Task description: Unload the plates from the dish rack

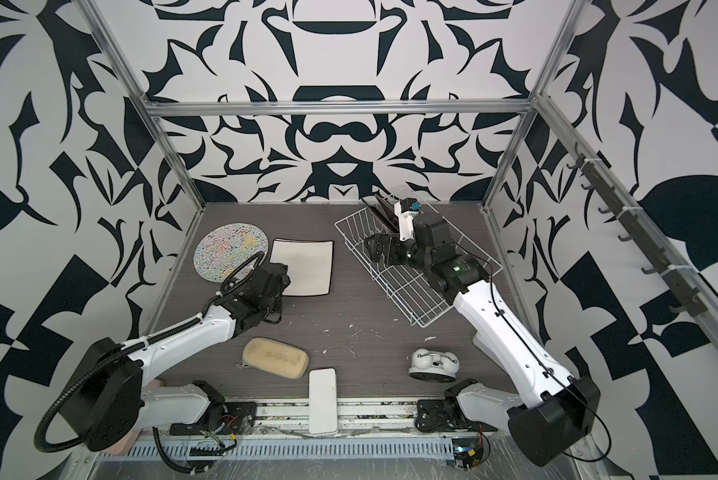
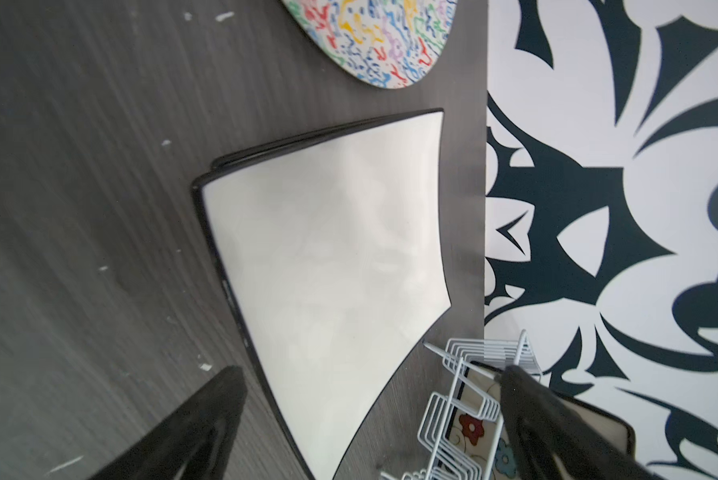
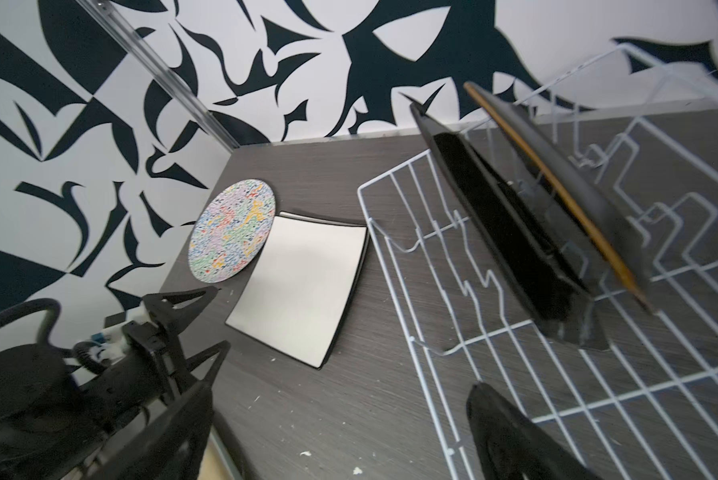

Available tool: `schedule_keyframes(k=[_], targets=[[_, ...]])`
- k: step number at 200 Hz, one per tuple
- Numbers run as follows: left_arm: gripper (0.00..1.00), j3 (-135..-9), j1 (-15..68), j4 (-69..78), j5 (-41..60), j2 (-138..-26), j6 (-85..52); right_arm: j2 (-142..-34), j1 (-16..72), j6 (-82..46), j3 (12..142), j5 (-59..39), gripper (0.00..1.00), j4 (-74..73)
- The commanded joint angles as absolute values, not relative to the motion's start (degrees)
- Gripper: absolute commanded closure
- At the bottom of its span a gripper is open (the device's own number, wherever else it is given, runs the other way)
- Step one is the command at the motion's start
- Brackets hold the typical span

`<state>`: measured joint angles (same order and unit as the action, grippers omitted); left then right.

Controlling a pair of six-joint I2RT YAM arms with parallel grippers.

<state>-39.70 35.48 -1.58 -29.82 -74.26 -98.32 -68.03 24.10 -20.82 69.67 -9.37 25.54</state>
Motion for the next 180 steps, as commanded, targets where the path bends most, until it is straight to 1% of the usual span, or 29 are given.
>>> schedule_keyframes(k=[1, 21, 42, 67, 73, 82, 89, 154, 158, 180], targets=[[0.01, -39.5, 36.0, 6.8, -27.3, -73.5, -82.1, -66.8, 24.1, -12.8, 72.7, -0.6, 0.01, 30.3], [0.01, -39.7, 36.2, 12.8, -23.1, -74.8, -75.6, -67.0, 24.0, -9.1, 73.5, 3.6, 0.01, 31.9], [0.01, -39.0, 36.1, 25.6, -15.6, -78.5, -67.2, -68.2, 24.1, -4.6, 75.2, 5.4, 0.03, 34.6], [0.01, -40.4, 36.2, 32.6, -9.1, -82.8, -65.6, -71.1, 24.1, -1.1, 77.5, 8.1, 0.08, 38.1], [0.01, -41.1, 36.2, 32.9, -8.0, -83.7, -65.4, -71.9, 24.1, -0.6, 78.1, 8.7, 0.11, 38.8], [0.00, -42.4, 36.2, 32.6, -6.6, -84.7, -64.5, -73.0, 24.1, 0.2, 79.0, 9.2, 0.20, 39.7], [0.01, -43.2, 36.1, 31.8, -6.1, -85.2, -64.1, -73.9, 24.1, 0.5, 79.6, 9.6, 0.23, 40.1], [0.01, -44.6, 36.1, 29.6, -6.4, -84.8, -62.8, -80.4, 24.3, 2.2, 84.0, 10.5, 0.28, 41.0], [0.01, -44.5, 36.2, 29.5, -6.5, -84.7, -62.8, -80.9, 24.4, 2.4, 84.4, 12.7, 0.29, 41.1], [0.01, -44.0, 36.0, 29.6, -6.9, -84.3, -62.8, -83.8, 25.2, 3.0, 86.4, 17.0, 0.38, 41.3]])
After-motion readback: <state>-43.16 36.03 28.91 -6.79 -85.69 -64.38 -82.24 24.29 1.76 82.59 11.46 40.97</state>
